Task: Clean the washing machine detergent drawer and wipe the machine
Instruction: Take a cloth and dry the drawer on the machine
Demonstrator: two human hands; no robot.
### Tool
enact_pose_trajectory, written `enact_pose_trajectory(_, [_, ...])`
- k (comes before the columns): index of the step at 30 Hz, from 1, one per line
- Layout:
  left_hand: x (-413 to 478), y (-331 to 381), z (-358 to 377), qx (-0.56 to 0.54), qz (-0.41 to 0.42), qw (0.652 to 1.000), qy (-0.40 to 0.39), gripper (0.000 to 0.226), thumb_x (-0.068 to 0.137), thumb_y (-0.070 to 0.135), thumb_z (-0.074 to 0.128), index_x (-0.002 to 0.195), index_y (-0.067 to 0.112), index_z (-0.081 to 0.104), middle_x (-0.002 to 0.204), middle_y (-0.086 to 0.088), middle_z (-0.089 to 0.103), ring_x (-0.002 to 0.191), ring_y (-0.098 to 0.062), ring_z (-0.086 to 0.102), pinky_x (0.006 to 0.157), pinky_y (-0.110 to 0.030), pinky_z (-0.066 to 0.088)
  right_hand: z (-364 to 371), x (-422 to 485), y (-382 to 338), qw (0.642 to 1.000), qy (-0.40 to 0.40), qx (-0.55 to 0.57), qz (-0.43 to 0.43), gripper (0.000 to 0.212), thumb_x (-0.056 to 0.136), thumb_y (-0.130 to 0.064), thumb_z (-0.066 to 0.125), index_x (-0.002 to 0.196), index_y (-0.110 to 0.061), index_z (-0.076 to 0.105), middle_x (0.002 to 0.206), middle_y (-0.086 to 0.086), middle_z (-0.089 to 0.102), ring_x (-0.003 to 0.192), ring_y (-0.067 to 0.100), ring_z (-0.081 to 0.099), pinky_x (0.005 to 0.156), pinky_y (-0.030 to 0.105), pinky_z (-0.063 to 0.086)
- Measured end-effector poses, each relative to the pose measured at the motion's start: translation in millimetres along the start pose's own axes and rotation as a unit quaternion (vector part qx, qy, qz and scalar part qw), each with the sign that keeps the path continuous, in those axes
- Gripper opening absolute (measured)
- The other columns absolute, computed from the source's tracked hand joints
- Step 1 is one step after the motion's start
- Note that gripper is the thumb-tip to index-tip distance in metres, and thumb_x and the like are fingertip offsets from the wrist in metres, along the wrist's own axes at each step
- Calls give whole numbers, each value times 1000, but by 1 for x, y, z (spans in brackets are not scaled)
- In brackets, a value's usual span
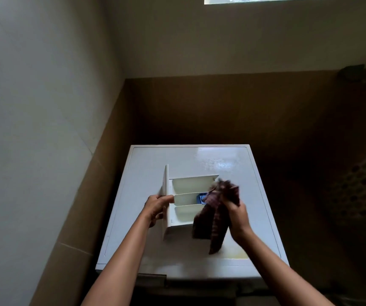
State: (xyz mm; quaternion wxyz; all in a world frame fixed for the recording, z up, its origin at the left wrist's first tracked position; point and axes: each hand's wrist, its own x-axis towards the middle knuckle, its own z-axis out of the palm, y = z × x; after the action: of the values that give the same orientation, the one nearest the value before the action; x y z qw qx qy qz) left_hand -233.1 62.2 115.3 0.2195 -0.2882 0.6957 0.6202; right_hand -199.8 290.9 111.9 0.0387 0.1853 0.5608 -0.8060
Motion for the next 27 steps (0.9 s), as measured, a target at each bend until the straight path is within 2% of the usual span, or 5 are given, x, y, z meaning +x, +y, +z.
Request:
enact_pose_trajectory(7, [0,-6,-6,37,7,998,-48,55,51,26,67,102,7,64,82,-2,62,76,-19,57,70,-29,47,-15,35,-21,997,62,-5,37,18,93,-20,57,103,-5,59,84,15,62,65,26,61,62,36,56])
enact_pose_trajectory(11, [8,-7,-8,51,10,996,-66,70,44,32,69,109,6,64,85,-2,61,81,-19,55,75,-32,44,7,41,-12,995,54,34,71,35,82,-42,58,97,-11,60,79,10,56,66,24,54,67,38,48])
enact_pose_trajectory(17, [7,-10,-8,70,24,995,-70,61,65,55,69,116,22,62,119,1,64,112,-19,57,97,-37,42,66,49,-9,992,-59,103,44,14,85,-36,52,84,-22,49,75,1,45,68,12,44,59,23,38])
enact_pose_trajectory(22, [11,-4,6,20,95,994,49,57,99,56,29,148,27,33,155,4,29,141,-20,29,117,-42,22,105,60,6,982,-147,43,110,31,93,-38,46,67,-23,50,63,-5,48,61,9,42,63,25,32])
enact_pose_trajectory(27, [19,13,25,-73,106,989,71,52,104,45,14,129,24,55,121,1,60,109,-14,53,94,-27,37,141,61,36,962,-208,35,171,46,89,-55,43,74,-17,65,77,-2,64,84,15,57,85,32,42])
